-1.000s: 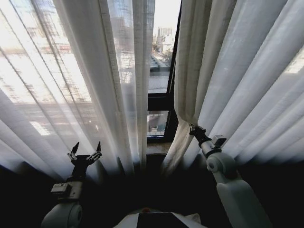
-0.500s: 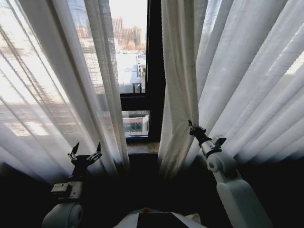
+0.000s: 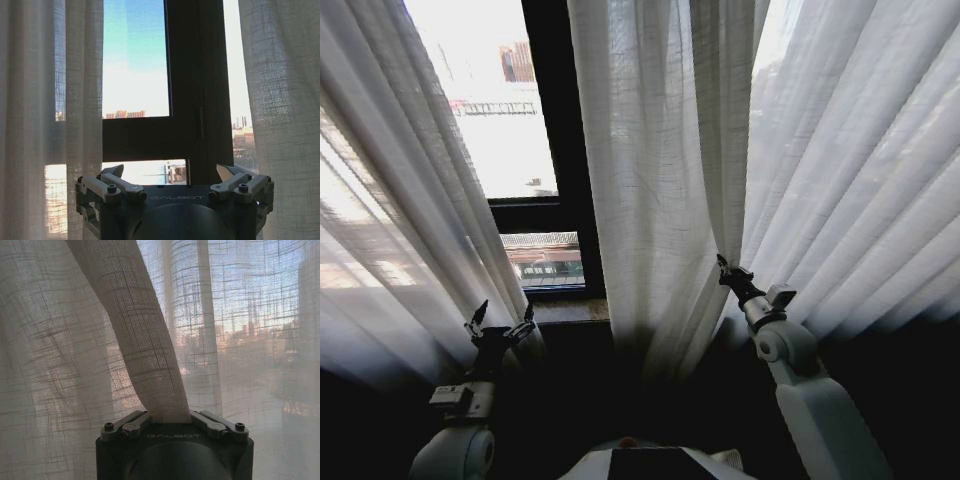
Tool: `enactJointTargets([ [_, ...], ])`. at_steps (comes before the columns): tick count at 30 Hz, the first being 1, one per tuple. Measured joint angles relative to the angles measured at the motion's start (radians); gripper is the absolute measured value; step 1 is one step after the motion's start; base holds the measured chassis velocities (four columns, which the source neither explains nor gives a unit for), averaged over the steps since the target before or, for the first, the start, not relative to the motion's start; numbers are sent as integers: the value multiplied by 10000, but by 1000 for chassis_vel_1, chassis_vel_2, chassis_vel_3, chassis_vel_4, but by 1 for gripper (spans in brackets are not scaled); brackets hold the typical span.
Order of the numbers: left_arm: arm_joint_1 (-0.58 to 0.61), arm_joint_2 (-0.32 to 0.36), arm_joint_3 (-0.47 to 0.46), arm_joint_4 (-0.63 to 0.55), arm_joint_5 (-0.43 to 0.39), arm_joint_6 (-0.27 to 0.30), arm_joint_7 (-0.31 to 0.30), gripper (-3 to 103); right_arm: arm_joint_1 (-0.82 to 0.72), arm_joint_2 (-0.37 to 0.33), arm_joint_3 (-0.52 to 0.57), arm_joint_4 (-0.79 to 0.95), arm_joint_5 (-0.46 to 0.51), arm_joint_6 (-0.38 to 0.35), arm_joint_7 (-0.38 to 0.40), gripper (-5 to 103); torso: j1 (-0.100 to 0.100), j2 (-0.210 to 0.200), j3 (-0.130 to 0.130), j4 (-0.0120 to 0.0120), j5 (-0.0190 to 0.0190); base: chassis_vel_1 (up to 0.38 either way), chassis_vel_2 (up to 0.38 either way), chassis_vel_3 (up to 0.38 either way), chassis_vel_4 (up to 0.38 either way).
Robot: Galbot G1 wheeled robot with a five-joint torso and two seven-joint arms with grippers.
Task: Open the curtains by pulling them apart, changing their state from closed to fully open.
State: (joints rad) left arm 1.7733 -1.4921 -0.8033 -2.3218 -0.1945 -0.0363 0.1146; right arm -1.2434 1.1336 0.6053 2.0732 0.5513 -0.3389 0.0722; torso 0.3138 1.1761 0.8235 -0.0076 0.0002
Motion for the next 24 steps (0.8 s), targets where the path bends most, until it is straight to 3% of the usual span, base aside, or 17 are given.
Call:
enactJointTargets([
  [24,7,-37,35,53,28,-58,23,100,-48,37,46,-133,-27,196,-80,0,1,0,0,0,-1,-352,-352,351,351],
])
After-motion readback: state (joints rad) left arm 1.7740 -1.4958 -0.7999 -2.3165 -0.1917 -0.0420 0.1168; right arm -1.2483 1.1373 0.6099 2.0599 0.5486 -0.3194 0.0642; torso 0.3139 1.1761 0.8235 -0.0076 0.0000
